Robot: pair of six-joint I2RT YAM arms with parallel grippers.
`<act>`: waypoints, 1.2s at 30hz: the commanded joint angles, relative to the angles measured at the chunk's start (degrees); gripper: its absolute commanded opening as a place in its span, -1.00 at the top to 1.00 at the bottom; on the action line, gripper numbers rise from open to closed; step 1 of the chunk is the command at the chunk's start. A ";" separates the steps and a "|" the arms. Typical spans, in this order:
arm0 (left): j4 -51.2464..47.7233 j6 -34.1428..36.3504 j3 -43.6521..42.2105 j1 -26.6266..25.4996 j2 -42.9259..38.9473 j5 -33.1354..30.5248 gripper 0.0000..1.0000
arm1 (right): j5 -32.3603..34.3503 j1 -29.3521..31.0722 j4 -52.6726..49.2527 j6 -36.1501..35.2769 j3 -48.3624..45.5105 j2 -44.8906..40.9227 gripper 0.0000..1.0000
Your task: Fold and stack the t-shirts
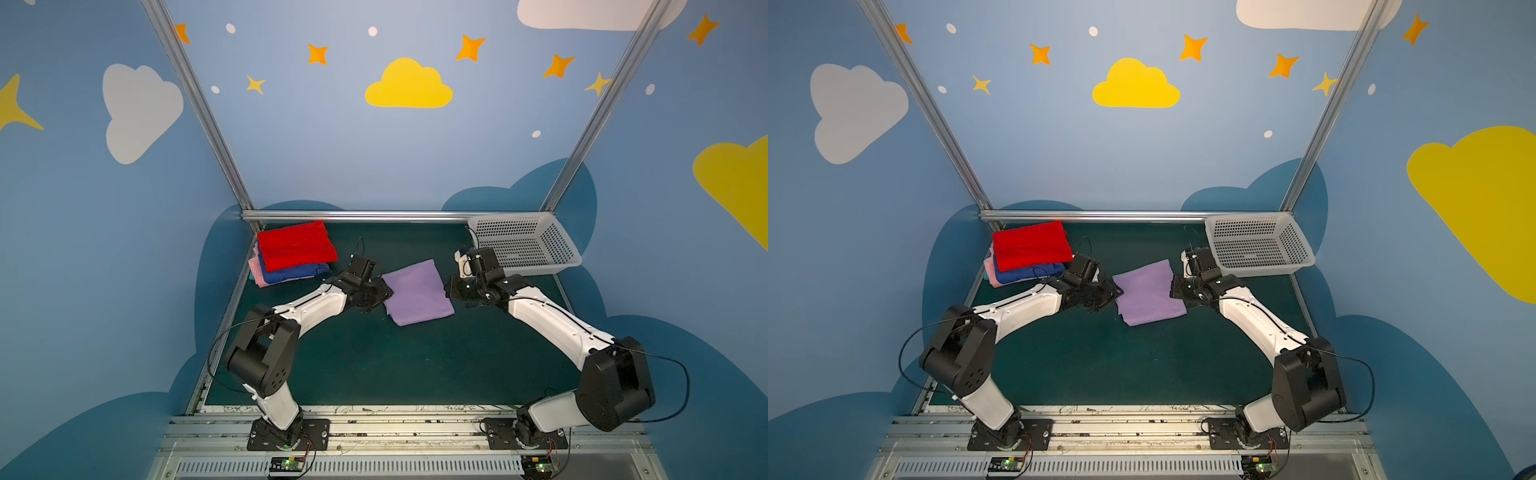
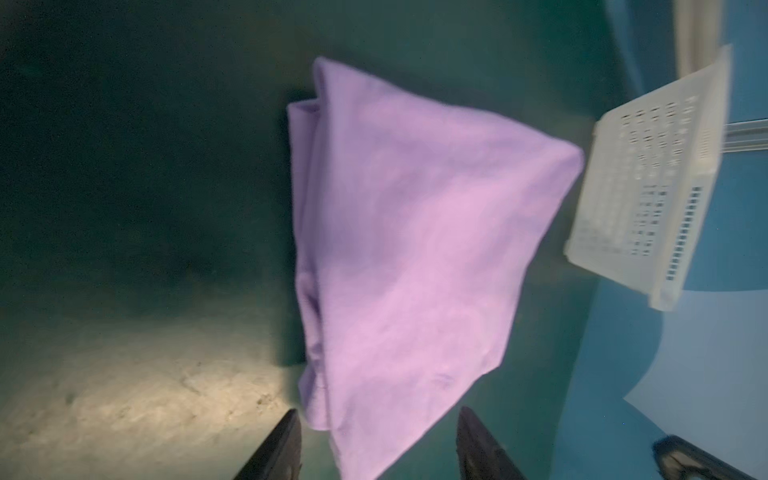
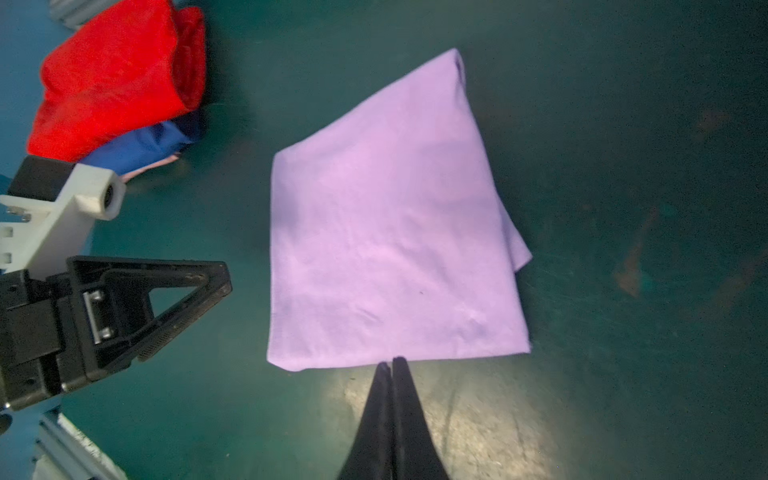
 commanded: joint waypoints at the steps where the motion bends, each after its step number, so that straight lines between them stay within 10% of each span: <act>1: 2.12 -0.42 -1.46 0.50 3.50 1.07 -0.25 | 2.96 -0.33 -4.44 -1.01 -1.33 -2.65 0.95; 7: 9.08 -3.08 -2.67 0.43 7.40 4.39 -0.26 | 4.35 -1.00 -6.76 -1.42 -2.02 -5.37 0.94; 12: 14.80 -5.94 -4.42 -0.56 10.70 6.78 0.24 | 3.97 -1.72 -8.03 -0.98 -1.59 -5.97 0.95; 18: 18.47 -7.70 -3.01 -1.09 16.79 8.38 0.29 | 5.65 -2.94 -11.27 -0.40 -1.60 -9.77 0.96; 21: 17.47 -6.64 0.28 -0.86 19.32 9.03 0.77 | 6.39 -3.43 -12.36 -0.55 -3.44 -13.03 0.95; 36: -21.68 17.57 36.68 11.16 22.84 6.31 0.93 | 14.16 -4.75 -5.89 -1.15 -19.87 -33.65 0.85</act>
